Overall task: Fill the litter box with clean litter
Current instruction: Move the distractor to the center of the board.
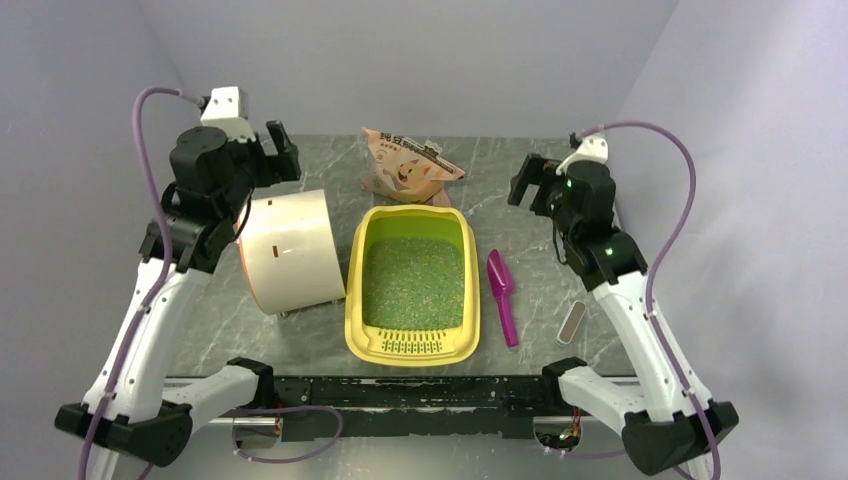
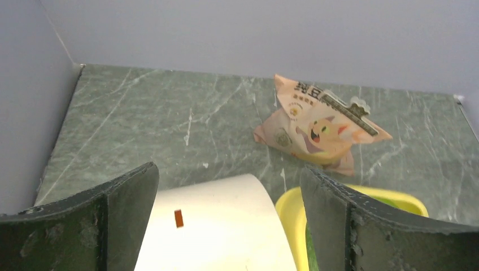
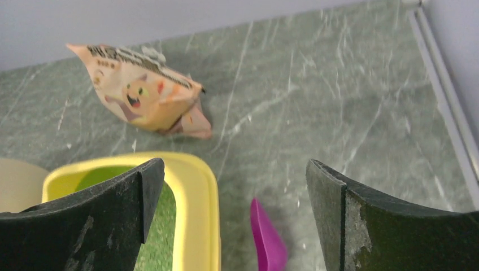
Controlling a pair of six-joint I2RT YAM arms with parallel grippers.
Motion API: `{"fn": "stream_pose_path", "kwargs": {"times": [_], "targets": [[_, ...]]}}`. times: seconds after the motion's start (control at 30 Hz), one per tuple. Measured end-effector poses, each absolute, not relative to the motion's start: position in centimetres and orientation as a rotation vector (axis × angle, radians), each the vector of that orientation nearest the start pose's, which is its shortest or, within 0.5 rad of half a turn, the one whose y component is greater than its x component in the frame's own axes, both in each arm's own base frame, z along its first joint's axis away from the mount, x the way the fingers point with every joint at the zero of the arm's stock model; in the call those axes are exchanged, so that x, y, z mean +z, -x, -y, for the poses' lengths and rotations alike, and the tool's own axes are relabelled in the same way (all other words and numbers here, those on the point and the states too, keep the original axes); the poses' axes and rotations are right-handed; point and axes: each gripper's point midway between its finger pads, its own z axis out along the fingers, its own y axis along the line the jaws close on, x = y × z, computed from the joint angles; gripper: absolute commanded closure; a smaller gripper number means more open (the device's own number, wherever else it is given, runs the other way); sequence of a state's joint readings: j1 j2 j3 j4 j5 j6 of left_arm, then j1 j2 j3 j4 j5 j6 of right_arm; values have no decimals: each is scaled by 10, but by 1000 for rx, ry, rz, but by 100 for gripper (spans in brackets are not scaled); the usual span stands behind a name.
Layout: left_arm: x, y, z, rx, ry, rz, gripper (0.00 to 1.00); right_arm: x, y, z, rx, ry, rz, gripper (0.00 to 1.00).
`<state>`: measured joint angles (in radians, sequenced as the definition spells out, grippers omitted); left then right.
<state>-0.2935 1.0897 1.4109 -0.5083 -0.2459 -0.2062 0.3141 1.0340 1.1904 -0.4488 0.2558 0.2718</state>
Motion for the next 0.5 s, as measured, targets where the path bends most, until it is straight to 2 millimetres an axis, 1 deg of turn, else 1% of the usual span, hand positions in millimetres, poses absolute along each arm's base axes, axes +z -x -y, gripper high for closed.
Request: {"fn": "stream_pose_path", "kwargs": {"times": [0.1,0.23,0.37,0.47,0.5], "targets": [[389,-323,69,-187,67,-1776,1,302,-316,-68,204,-175,-1899,0],[377,-301,76,-261,4,-1820,1,272,-291,-70,291,-192,-1944,0],[361,-278,88,-353,-73,-1880,1,247,-272,-81,406,-185,-1989,0],[349,-262,100,-434,-136,-1934,1,236,-264,-93,489,-157,-2023,0],[343,-255,104,-466,-163,-1961,1,233,-261,-100,535,-135,-2040,0]]}}
